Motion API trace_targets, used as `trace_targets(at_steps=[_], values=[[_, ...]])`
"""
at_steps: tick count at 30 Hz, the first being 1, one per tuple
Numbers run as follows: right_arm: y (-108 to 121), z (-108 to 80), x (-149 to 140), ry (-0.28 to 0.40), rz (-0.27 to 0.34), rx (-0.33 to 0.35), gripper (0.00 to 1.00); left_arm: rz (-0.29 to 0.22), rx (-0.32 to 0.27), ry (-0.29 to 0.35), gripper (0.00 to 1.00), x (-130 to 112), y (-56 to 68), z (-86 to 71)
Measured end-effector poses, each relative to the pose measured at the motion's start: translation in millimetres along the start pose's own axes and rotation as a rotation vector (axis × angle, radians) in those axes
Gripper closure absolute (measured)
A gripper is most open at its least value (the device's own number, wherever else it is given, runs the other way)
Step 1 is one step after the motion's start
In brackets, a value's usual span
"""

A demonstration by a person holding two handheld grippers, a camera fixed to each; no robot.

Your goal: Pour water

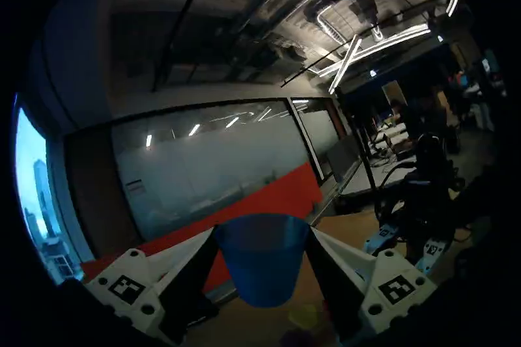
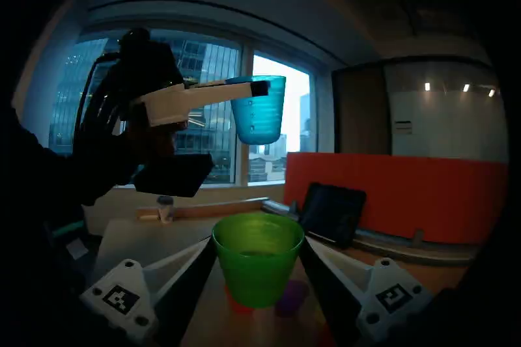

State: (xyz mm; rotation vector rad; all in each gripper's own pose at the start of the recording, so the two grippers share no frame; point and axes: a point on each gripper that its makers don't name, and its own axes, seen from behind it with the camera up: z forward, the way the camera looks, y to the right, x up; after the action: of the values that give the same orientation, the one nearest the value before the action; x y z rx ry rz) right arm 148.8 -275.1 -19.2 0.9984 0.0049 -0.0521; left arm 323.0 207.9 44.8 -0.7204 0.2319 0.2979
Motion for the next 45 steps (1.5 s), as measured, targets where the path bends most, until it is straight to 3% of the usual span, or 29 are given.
trace_targets(at_steps=[5, 8, 12, 17, 28, 45], values=[[-1.3, 0.4, 0.8, 0.000, -0.003, -0.001, 0.10, -0.166, -0.013, -0.007, 0.11, -3.9, -3.3, 1.4], [-1.5, 0.5, -0.4, -0.002, -0.005, -0.004, 0.10, -0.242, -0.017, -0.011, 0.11, -8.5, -7.2, 1.7], [-1.3, 1.2, -1.4, -0.004, -0.003, -0.006, 0.10, -0.294, -0.009, -0.022, 0.11, -17.6, -12.9, -0.2], [-2.1, 2.3, -1.0, -0.009, 0.001, -0.006, 0.10, -0.301, -0.003, -0.050, 0.11, -33.0, -13.6, -4.9], [2.5, -0.3, -9.7, -0.045, 0.009, -0.018, 0.10, -0.266, 0.004, -0.125, 0.11, -78.5, -5.5, -25.8], [28.4, -26.0, -9.5, -0.080, 0.034, -0.077, 0.10, -0.288, -0.035, -0.208, 0.11, -138.8, 27.2, -49.7]])
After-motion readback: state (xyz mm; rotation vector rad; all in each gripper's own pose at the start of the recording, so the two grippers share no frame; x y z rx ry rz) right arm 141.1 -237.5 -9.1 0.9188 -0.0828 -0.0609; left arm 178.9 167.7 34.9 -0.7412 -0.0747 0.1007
